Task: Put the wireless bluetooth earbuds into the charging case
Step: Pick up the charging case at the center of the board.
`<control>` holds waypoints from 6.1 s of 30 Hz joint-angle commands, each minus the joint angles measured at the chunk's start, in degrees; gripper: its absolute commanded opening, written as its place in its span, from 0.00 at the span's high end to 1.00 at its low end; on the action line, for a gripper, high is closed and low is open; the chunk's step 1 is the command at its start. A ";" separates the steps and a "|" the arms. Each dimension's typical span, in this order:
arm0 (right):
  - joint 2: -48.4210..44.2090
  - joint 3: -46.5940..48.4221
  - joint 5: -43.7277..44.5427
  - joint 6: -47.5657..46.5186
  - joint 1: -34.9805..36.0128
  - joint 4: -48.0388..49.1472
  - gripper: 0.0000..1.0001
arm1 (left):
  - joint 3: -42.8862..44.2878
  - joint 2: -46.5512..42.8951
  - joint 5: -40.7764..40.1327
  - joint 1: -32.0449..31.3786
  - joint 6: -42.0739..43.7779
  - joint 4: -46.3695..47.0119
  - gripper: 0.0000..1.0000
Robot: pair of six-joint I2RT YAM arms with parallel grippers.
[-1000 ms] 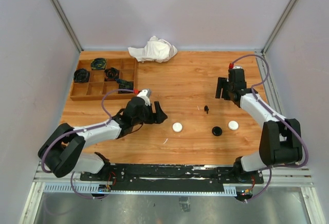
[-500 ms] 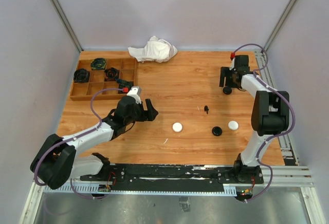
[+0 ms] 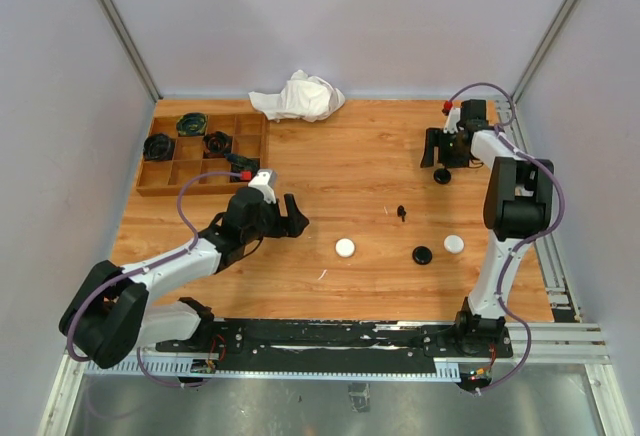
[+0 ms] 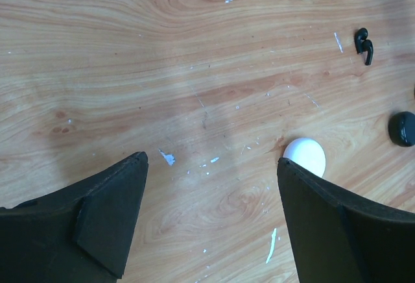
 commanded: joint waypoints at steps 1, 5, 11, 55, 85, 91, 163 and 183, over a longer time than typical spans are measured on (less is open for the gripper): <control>0.32 -0.45 -4.43 -0.65 -1.23 -4.01 0.25 | -0.81 -0.09 1.50 0.41 0.96 2.08 0.14; -1.78 -3.80 -3.78 -0.17 -1.33 -4.52 0.25 | -1.25 0.03 2.22 0.41 0.49 2.79 0.15; -7.07 -8.73 -3.54 1.27 -1.41 -6.04 0.26 | -1.67 -0.10 3.42 0.40 -0.24 3.75 0.15; -7.44 -6.92 9.39 -7.74 6.66 -10.84 0.53 | -3.55 -3.00 10.86 0.41 -2.03 9.20 0.19; -44.86 -32.30 13.87 37.61 36.49 24.28 0.49 | -8.70 -13.12 -5.55 -9.28 -6.42 31.44 0.24; -46.79 -34.13 15.76 44.85 42.10 30.10 0.48 | -10.44 -11.59 -8.13 -10.97 -3.69 41.19 0.27; -49.80 -40.70 -28.36 27.39 32.62 52.71 0.19 | -11.00 2.92 19.77 -4.19 -4.12 69.30 0.92; -49.96 -39.46 -45.57 13.62 34.98 52.78 0.46 | -10.69 2.29 31.12 -2.75 -11.24 75.88 0.92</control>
